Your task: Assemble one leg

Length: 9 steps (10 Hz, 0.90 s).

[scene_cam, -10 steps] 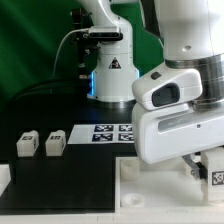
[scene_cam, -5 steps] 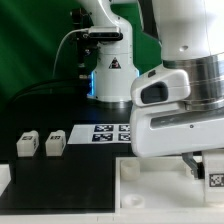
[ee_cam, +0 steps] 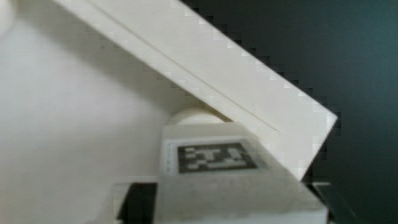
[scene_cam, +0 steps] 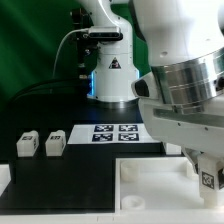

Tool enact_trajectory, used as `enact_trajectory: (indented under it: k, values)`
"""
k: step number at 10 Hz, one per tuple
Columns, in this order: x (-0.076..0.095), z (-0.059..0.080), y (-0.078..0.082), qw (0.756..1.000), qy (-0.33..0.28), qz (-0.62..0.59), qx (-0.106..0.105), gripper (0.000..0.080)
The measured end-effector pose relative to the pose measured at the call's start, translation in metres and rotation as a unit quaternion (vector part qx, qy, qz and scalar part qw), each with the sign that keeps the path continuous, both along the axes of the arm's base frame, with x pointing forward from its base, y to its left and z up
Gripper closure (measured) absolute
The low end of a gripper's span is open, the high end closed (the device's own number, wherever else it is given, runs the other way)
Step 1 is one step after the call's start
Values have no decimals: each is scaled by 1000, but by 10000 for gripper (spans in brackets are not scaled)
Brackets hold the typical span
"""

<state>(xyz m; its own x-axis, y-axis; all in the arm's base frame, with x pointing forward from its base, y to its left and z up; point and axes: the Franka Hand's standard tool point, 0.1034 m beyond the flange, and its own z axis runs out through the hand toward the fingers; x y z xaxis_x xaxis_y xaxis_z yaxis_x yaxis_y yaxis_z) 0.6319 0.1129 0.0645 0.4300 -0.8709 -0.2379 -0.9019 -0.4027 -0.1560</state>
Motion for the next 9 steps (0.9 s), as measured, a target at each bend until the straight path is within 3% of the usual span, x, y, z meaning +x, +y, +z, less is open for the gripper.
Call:
enact_trajectory:
  k: [2,5,7,9]
  values:
    - [-2,-1,9,990,38,-138,12,502]
    - [-3,-1,12,992,33,-118,11,502]
    - [-7,-3,12,1000,17,-26,3,192]
    - [-9,0,4,984,-26,176,-26,163]
